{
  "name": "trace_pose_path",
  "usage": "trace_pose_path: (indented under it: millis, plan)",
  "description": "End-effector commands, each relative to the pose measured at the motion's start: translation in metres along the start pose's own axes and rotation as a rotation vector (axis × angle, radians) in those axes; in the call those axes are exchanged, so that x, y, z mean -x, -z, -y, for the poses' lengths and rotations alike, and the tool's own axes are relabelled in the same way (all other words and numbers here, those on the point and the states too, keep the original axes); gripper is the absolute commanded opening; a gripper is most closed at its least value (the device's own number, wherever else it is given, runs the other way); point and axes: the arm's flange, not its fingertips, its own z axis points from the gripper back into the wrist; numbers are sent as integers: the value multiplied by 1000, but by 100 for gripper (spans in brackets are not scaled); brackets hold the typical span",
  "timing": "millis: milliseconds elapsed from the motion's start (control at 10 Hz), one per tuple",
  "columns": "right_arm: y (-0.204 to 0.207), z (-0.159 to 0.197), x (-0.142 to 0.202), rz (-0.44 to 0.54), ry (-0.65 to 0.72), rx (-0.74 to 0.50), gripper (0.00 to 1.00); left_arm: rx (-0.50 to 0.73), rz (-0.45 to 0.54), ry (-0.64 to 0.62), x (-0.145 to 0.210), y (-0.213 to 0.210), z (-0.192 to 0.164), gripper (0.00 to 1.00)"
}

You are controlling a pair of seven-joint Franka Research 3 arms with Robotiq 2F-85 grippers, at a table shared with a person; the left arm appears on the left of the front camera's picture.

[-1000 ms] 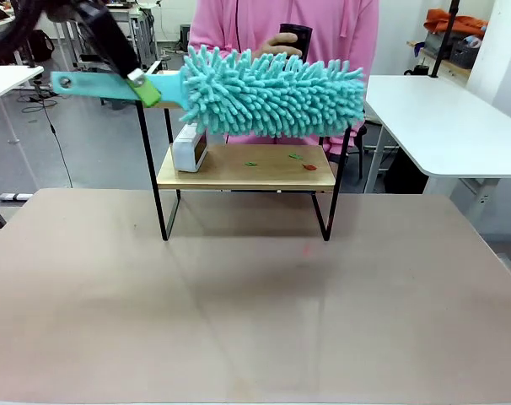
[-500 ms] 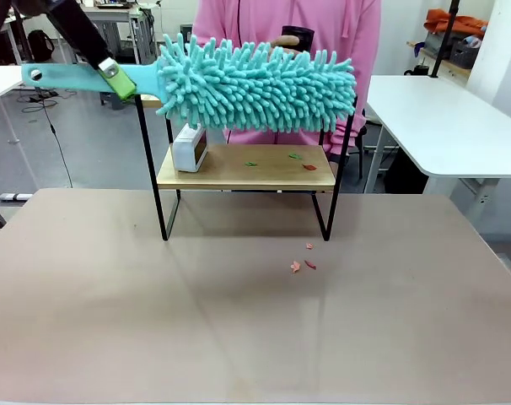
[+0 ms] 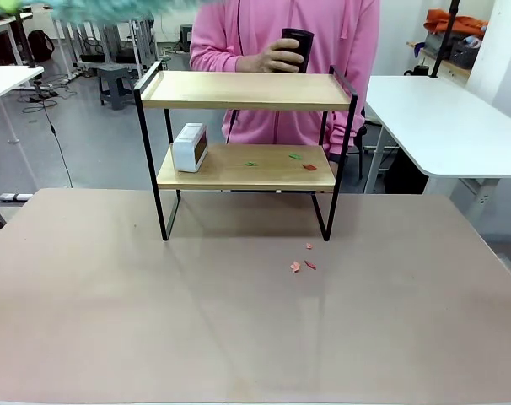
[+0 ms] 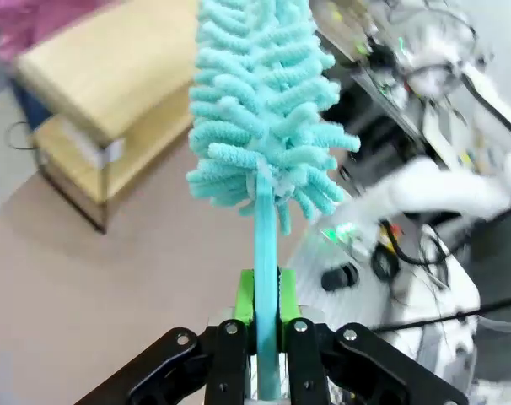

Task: Clean the shelf.
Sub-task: Clean the specific tier of the Shelf with the Duster once objects are removed, then clean the remaining tier of the Shelf with the Duster once objects are removed.

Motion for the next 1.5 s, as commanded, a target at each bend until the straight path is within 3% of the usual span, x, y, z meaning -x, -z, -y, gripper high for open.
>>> trace_pose_path:
  millis: [0,200,400,500,700,800,1400]
  plan:
    - [2,-1,-3,14,-27,-24,100,-172,290,-282,69,-22,-26,12]
    - [2,-1,-3,14,-27,-24,100,-194,393,-640,141,-36,-78,12]
    - [2,-1,-3,14,-27,-24,100,-303,358,-917,160,-22,-142,12]
    - [2,-1,-3,14,-27,-24,100,-349,302,-963,164,-7,-166,12]
    - [2,-1,-3,14,-27,-24,100,-305,160,-936,161,24,-189,12]
    - [2,-1,-3,14,-27,-24,100,-356,274,-923,188,0,-184,12]
    - [2,-1,-3,14,-27,-24,100,-356,274,-923,188,0,-184,12]
